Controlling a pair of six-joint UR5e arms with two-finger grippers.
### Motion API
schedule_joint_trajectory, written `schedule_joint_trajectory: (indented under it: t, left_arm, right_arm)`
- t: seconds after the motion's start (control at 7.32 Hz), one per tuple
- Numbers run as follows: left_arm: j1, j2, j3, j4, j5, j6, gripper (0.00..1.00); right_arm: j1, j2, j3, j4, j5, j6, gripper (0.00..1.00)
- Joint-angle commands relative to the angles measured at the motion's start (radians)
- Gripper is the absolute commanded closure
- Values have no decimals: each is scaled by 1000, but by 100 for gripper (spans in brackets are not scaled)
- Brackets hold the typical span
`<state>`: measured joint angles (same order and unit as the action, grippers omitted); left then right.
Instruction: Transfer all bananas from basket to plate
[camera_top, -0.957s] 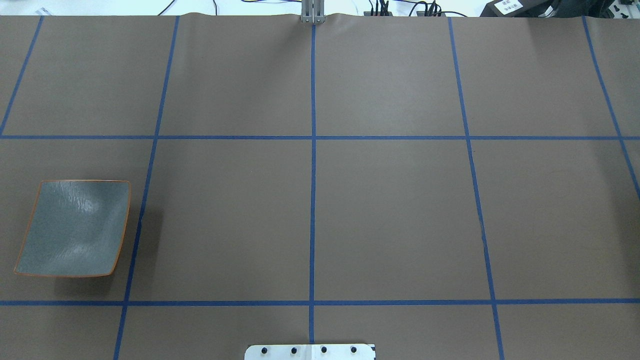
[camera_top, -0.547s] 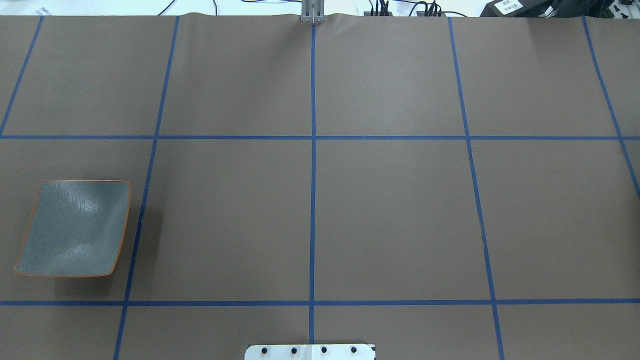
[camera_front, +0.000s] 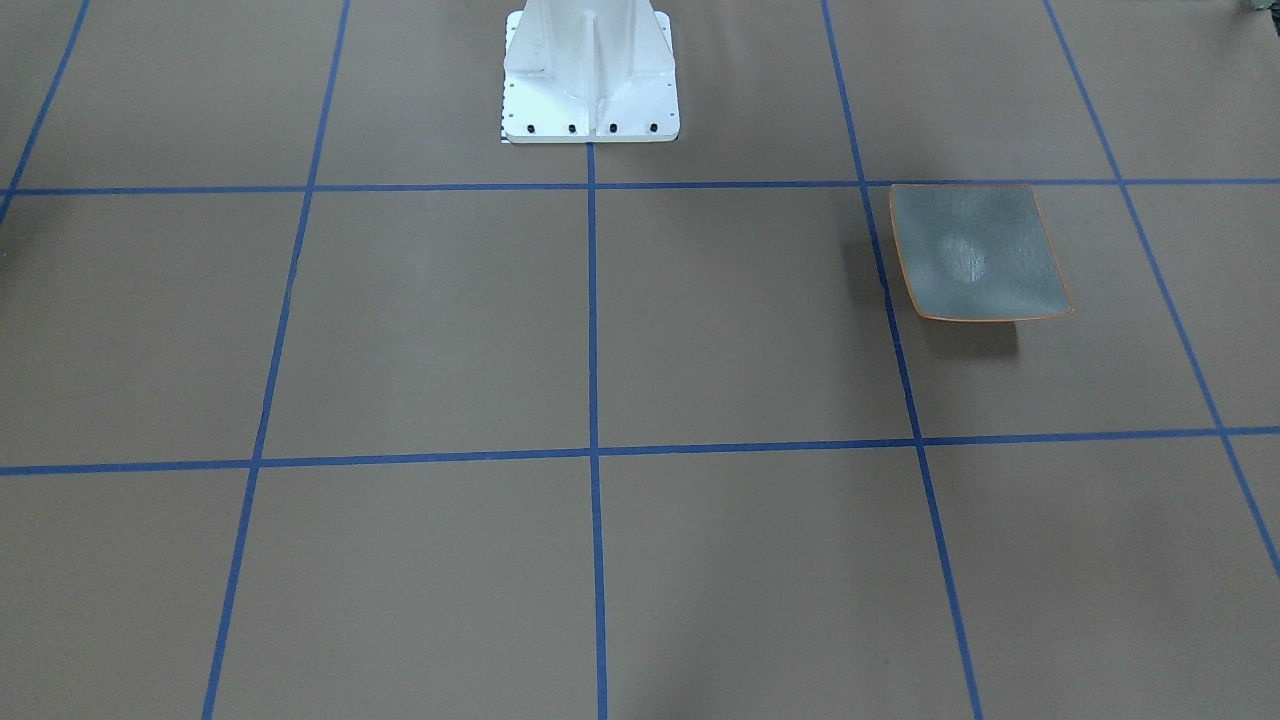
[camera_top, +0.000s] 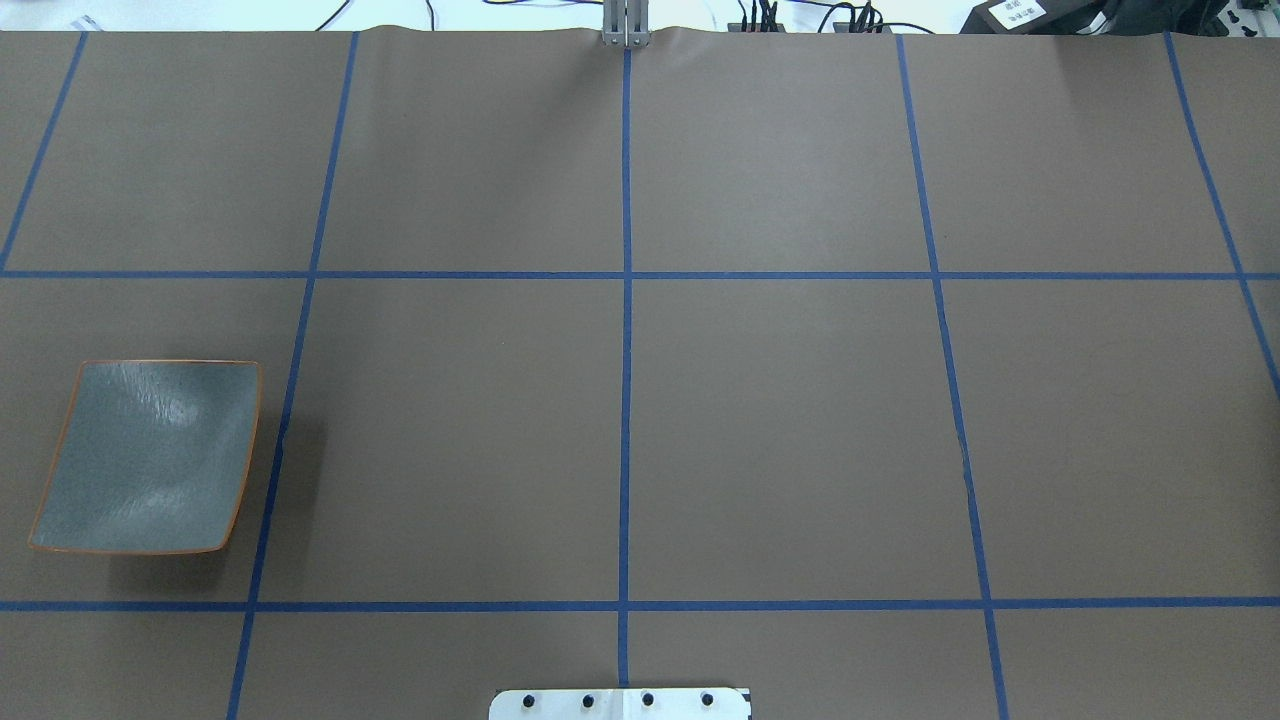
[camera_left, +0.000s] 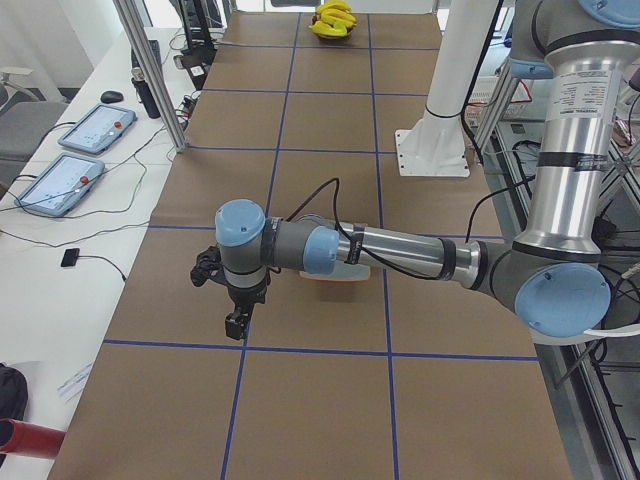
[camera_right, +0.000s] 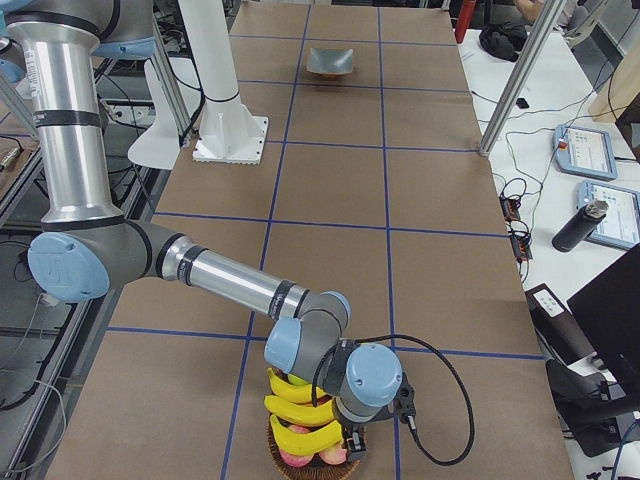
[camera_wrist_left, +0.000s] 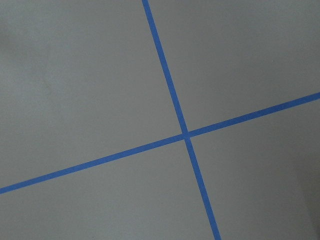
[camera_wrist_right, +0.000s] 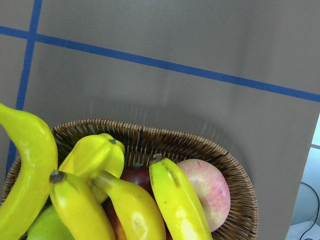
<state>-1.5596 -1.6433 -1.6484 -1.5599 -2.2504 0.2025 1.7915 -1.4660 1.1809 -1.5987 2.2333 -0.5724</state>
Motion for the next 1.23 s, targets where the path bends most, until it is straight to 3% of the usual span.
schedule_joint_trajectory:
  t: [0.0,0.68,1.09]
  left_arm:
    - [1,-7,-1,3,-2,-2,0]
    - [1,-15,-13,3,-17,-2,0]
    - [0,-13,-45,4,-46,-41,0]
  right_arm:
    - [-10,1,-42,0,0,-17,0]
    - [-87,6,-75,3,-49,-47,0]
    - [-86,39,-150,17,-54,-92,0]
